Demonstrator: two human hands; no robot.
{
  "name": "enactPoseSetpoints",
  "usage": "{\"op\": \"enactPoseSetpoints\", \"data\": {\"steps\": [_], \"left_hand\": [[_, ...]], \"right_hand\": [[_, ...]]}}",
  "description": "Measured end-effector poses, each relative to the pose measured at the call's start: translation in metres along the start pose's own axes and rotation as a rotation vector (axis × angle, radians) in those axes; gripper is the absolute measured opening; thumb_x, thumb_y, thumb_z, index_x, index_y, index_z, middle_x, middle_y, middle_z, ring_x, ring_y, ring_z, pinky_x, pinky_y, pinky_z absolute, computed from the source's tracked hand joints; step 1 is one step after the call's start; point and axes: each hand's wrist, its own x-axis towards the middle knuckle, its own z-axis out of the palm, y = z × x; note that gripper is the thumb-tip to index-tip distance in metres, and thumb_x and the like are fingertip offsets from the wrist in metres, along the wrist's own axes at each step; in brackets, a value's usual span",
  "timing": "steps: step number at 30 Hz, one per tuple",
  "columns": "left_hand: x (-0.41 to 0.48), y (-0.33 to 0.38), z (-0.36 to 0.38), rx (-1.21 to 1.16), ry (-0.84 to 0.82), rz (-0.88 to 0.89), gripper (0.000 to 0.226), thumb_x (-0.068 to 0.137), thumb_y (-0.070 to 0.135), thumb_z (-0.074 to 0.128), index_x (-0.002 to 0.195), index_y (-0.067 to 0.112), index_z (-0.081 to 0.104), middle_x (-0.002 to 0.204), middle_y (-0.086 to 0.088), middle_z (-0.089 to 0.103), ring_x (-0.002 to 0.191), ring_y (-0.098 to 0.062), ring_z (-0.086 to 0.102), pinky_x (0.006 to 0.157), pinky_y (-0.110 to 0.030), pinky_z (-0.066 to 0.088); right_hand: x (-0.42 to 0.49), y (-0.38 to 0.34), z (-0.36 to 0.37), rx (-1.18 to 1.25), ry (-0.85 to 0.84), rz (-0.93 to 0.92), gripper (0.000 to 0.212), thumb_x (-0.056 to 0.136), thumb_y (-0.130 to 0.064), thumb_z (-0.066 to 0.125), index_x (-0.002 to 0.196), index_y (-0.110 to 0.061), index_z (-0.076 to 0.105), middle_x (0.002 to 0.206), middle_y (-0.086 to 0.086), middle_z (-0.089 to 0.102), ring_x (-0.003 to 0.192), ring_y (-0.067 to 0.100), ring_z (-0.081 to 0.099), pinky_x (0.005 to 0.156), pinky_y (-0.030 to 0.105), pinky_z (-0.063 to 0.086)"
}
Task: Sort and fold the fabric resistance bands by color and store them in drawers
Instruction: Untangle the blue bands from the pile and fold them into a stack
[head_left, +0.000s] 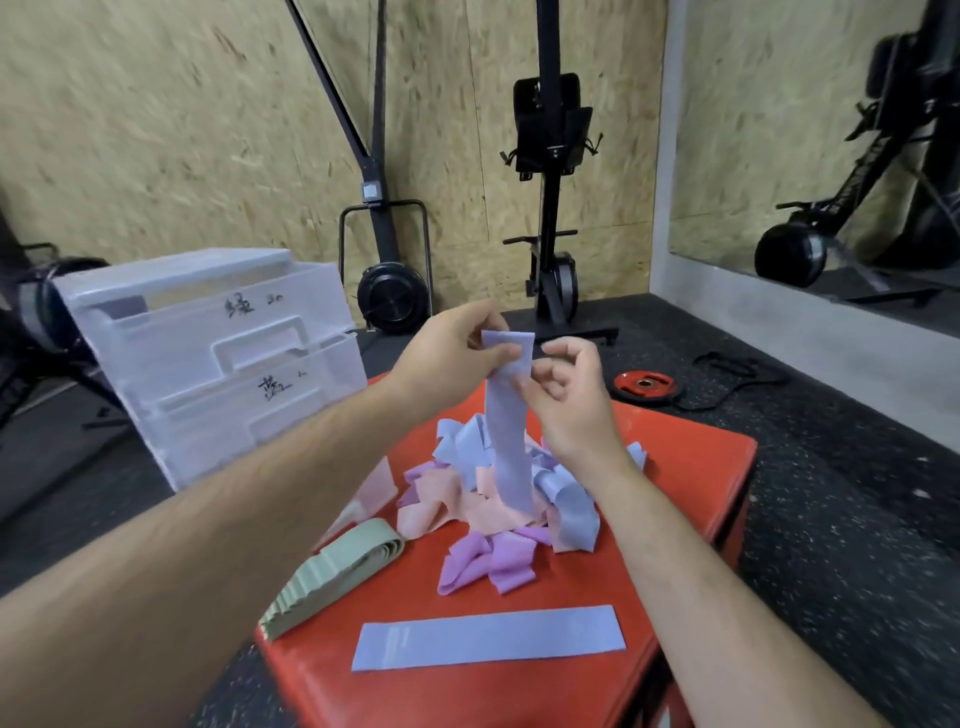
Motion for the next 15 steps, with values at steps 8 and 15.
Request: {"op": "enactPoseSetpoints", "data": {"steps": [8,15], "left_hand": [[-0.032,-0.008,-0.026,-0.182,0.173,-0.117,0.021,0.09,0.018,0.069,0.089,0.002,0.056,0.072,-0.013,0.063,0.063,-0.017,0.066,0.048,-0.019,0.046],[-0.064,-0.028,-0.044,-0.333,0.275,-0.278,0.019,0.091,0.017,0.068,0.085,0.005,0.054,0.07,-0.011,0.06,0.06,-0.017,0.064,0.045,-0.029,0.047]], "right_hand": [[-0.027,0.027,0.003,-0.329,-0.293,0.169,0.01,0.09,-0.011,0.07,0.093,-0.02,0.067,0.087,-0.004,0.073,0.083,0.017,0.067,0.086,0.049,0.054],[-0.053,0.042,-0.009,-0.597,-0.636,0.375,0.033,0.077,-0.036,0.074,0.104,-0.017,0.071,0.102,0.005,0.074,0.092,0.013,0.067,0.093,0.048,0.052]]}}
